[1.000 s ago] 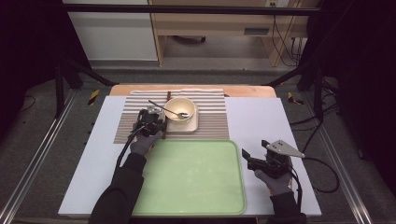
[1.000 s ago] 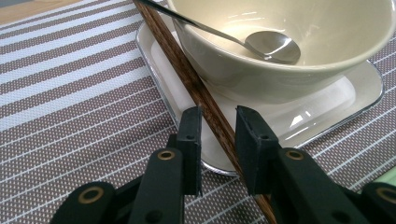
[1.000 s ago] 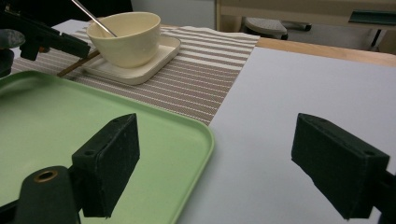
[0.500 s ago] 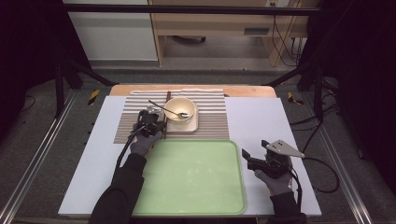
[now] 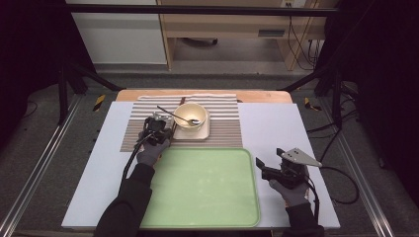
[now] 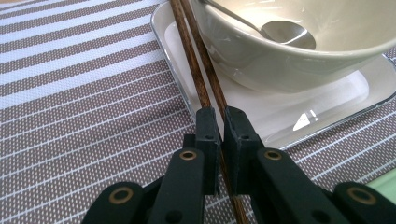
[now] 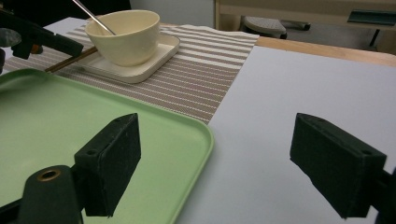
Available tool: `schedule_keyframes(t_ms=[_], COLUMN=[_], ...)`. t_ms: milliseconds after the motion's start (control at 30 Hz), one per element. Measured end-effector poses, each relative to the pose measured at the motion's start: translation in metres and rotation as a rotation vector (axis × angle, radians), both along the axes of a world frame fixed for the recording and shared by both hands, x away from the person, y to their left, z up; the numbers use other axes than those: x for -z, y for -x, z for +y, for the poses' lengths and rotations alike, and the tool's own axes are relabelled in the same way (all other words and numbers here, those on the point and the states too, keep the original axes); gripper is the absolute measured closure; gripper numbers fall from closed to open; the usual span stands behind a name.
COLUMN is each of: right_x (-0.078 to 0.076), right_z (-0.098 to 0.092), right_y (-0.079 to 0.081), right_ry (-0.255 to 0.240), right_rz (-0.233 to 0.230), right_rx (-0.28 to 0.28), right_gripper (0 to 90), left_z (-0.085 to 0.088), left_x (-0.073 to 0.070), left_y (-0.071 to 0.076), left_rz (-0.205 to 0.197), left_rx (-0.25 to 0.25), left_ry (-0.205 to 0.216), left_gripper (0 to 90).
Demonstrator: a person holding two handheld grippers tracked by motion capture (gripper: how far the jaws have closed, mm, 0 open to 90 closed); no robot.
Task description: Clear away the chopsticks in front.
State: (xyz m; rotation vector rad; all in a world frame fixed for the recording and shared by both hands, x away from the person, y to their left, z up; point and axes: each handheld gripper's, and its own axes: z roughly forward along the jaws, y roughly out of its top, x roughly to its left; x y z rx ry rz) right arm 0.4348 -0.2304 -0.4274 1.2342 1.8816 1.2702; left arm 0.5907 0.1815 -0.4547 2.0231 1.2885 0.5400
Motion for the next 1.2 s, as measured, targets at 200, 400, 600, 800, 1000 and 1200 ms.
schedule_keyframes(t_ms=[200,400,600,800,1000,1200], right_x=[0.0,0.0,0.0,-0.001,0.0,0.0], right_z=[0.001,0.001,0.0,0.0,0.0,0.0], right_y=[0.0,0.0,0.0,0.0,0.0,0.0], right_ry=[0.0,0.001,0.001,0.001,0.005,0.008], right_rz=[0.0,0.001,0.0,0.001,-0.001,-0.001], right_rx=[0.001,0.001,0.002,0.003,0.005,0.006], right_gripper=[16.3,16.3,16.3,16.5,16.8,17.1], left_z=[0.002,0.003,0.003,0.005,0.003,0.002], left_x=[-0.001,-0.005,0.001,0.007,0.007,0.007], left_y=[0.005,-0.001,-0.013,-0.019,-0.021,-0.021], left_rz=[-0.003,-0.034,-0.023,-0.007,-0.004,-0.005], left_rx=[0.012,0.003,0.001,-0.006,-0.01,-0.021], left_ry=[-0.025,-0.022,-0.02,-0.001,0.004,0.007], left_gripper=[84.1,77.6,75.0,76.1,80.1,82.4])
